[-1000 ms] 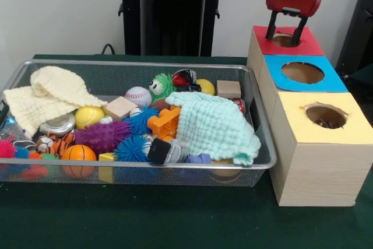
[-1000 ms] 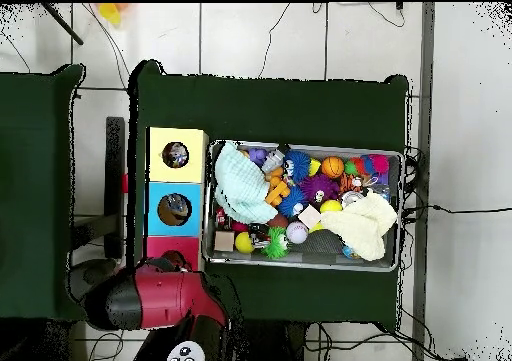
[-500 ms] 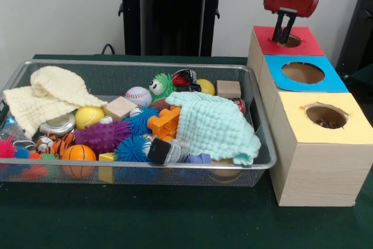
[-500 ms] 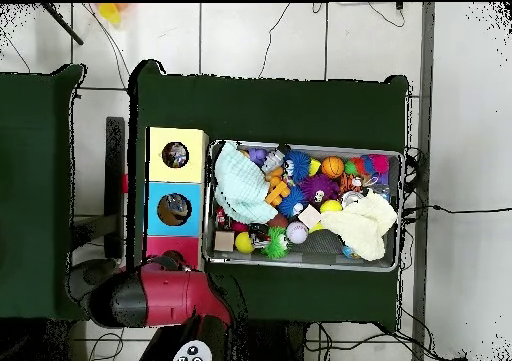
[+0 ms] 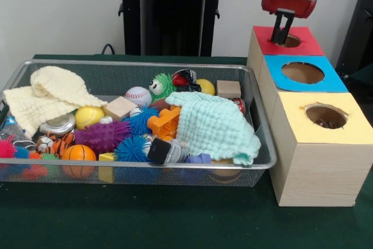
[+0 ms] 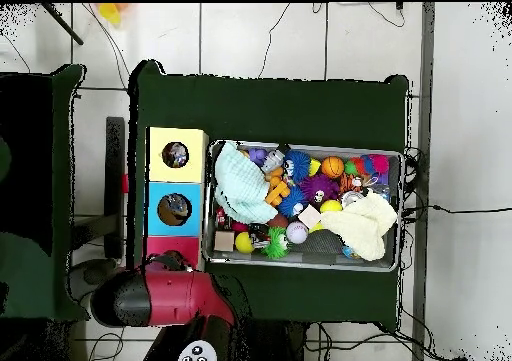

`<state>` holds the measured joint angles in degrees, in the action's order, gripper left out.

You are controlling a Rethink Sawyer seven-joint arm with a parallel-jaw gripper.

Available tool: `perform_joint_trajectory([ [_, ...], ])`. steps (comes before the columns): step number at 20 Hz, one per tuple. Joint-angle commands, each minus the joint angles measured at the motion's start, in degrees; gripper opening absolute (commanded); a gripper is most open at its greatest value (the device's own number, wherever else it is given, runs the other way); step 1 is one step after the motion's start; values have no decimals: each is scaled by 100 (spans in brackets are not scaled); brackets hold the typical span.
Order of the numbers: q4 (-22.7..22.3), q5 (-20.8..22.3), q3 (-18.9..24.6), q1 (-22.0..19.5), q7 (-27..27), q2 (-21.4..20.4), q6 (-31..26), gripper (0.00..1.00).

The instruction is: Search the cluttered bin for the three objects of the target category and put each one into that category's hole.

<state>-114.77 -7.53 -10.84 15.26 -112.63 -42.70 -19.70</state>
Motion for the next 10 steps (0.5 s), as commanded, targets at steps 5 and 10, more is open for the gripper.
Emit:
perform_joint_trajectory([
  [5,307,-369,222,-157,-1019,-494,-457,0],
  [10,588,-185,196,-349,-609,-880,-1521,0],
])
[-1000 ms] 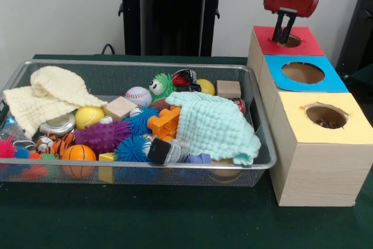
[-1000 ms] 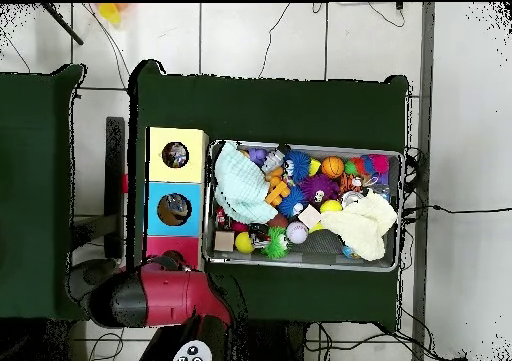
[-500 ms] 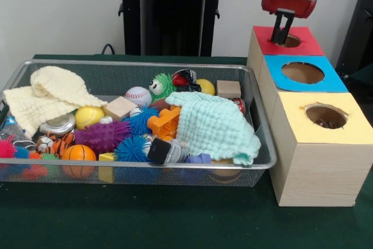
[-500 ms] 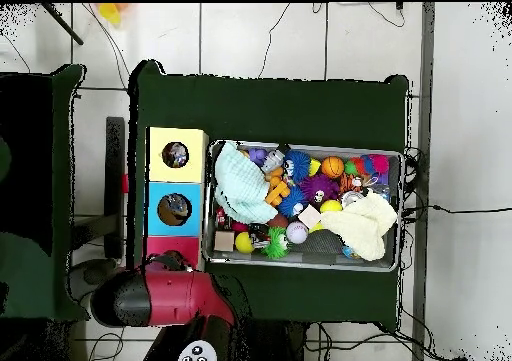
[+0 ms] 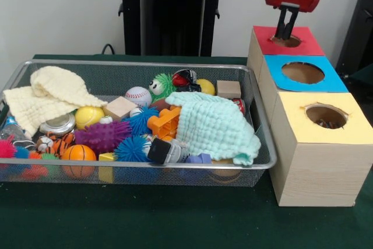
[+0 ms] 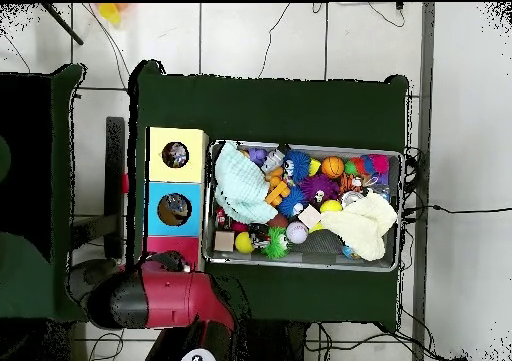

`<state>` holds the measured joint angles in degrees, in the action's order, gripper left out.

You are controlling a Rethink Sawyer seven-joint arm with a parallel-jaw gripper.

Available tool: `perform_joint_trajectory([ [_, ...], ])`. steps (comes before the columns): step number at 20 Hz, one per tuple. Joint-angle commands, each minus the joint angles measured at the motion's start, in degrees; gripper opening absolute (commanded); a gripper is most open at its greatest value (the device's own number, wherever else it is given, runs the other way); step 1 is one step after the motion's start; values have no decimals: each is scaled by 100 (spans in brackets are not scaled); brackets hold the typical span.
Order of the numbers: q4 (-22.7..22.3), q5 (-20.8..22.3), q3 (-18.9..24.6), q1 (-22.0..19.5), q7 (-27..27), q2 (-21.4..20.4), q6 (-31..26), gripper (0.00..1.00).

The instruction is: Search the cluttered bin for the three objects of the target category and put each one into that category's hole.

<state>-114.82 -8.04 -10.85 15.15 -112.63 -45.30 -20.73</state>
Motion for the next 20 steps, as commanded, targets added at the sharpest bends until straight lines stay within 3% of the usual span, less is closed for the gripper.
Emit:
perform_joint_trajectory([
  [1,630,-96,183,-374,-551,-696,-1577,0],
  [4,836,140,166,-507,-188,-876,-1905,0],
  [12,1013,455,1042,-1777,1330,-878,-1921,0],
  [15,1275,725,1218,-2036,1396,-692,-1850,0],
  [20,1483,1056,1845,-2677,1640,-144,-1262,0],
])
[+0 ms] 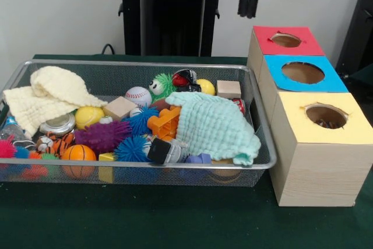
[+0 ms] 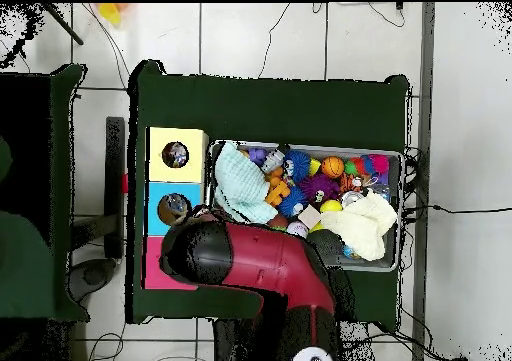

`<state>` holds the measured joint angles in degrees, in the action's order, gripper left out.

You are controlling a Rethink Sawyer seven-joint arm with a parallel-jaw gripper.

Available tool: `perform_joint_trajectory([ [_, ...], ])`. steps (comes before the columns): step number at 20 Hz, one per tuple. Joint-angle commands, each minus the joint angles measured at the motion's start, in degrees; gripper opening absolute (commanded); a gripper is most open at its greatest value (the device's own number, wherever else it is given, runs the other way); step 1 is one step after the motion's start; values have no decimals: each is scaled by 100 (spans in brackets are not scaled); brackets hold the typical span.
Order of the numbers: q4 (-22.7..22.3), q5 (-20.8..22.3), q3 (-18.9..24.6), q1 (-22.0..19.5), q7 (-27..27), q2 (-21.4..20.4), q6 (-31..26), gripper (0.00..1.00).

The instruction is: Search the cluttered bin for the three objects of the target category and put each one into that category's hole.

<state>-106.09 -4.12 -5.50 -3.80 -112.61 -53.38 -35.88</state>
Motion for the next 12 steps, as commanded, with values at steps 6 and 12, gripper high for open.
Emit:
perform_joint_trajectory([
  [6,934,1186,2026,-1424,1818,1250,607,0],
  [12,1020,1708,2462,-1784,1591,1505,745,0],
])
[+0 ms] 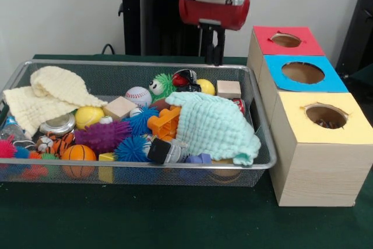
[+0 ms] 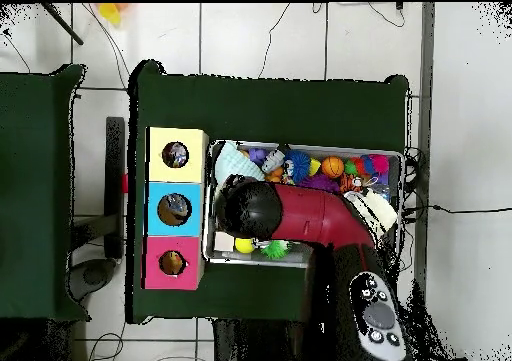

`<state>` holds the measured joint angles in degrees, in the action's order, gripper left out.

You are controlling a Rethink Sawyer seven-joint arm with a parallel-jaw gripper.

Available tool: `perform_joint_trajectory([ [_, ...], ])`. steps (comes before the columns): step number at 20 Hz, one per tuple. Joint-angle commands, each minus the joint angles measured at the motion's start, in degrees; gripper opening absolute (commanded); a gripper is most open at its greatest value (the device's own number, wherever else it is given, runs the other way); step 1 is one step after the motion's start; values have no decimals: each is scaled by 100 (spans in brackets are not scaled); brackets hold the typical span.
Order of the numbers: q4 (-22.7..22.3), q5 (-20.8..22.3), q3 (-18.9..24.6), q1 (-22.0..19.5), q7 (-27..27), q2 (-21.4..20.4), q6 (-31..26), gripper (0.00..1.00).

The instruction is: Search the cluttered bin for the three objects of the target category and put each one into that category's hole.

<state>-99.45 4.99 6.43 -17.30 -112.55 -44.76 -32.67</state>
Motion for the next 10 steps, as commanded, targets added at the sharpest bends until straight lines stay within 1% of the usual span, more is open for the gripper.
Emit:
perform_joint_trajectory([
  [1,331,857,1321,-488,1528,666,422,0],
  [4,297,1069,1485,-637,1393,756,514,0],
  [10,241,1367,1686,-779,1078,827,564,0],
])
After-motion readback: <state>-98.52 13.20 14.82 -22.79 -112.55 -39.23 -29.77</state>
